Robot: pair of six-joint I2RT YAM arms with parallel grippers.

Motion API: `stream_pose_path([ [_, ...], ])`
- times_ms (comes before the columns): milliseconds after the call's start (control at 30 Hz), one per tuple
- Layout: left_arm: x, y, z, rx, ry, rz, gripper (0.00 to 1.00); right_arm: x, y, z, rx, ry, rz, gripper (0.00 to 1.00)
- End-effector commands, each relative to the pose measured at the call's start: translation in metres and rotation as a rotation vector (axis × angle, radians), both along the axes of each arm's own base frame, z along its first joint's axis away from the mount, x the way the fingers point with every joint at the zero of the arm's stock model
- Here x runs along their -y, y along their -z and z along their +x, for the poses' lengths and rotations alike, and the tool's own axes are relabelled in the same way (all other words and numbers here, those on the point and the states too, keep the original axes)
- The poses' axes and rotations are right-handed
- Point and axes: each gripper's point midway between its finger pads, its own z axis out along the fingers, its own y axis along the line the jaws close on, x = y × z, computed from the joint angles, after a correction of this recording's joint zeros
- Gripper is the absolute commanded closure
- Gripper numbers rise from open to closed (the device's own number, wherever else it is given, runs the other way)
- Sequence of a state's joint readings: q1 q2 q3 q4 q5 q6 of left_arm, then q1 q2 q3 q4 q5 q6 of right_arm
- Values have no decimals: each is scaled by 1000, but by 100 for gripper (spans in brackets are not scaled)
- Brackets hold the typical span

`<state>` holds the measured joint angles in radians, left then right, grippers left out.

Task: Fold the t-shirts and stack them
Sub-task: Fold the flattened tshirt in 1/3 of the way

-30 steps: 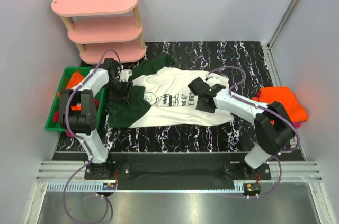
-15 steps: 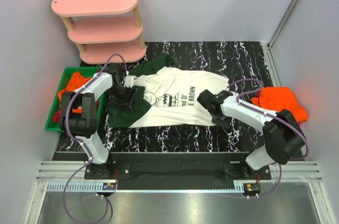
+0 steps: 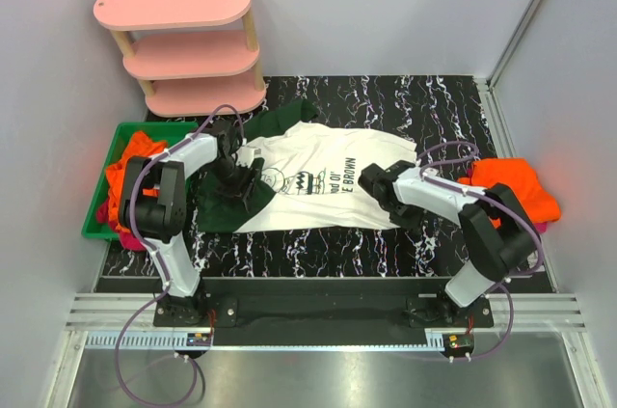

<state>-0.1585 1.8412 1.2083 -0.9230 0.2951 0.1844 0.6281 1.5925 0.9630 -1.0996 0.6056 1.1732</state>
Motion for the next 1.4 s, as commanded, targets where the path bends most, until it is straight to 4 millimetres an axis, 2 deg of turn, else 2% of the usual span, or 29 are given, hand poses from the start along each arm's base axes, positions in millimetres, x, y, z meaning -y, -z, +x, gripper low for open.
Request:
stream_pose_path([
  [0,1,0,2,13,10,3,42,4,-4,30,75,25,-44,57],
  [367,-1,-2,-2,13,8,8,42,-10,7,68,104,5,7,56],
  [700,-3,0,-6,10,14,16,42,-6,31,59,31,25,45,56],
  [833,-3,1,-7,6,14,17,42,-9,37,58,16,10,60,65],
  [867,-3,2,-8,2,15,18,42,-8,37,57,17,11,61,76],
  [933,-3,2,-8,2,12,16,43,-8,37,57,22,8,62,83],
  [967,-3,3,-8,-1,12,18,43,-8,35,58,28,7,61,94],
  [1000,-3,2,-8,0,11,16,43,-8,31,60,43,0,66,100],
  [1167,-2,5,-8,-7,8,14,43,-17,14,76,104,-61,80,100],
  [1300,0,5,-7,-11,2,7,43,-32,1,91,134,-140,67,100],
  [1367,0,5,-6,-9,2,7,43,-32,-1,93,137,-140,53,100],
])
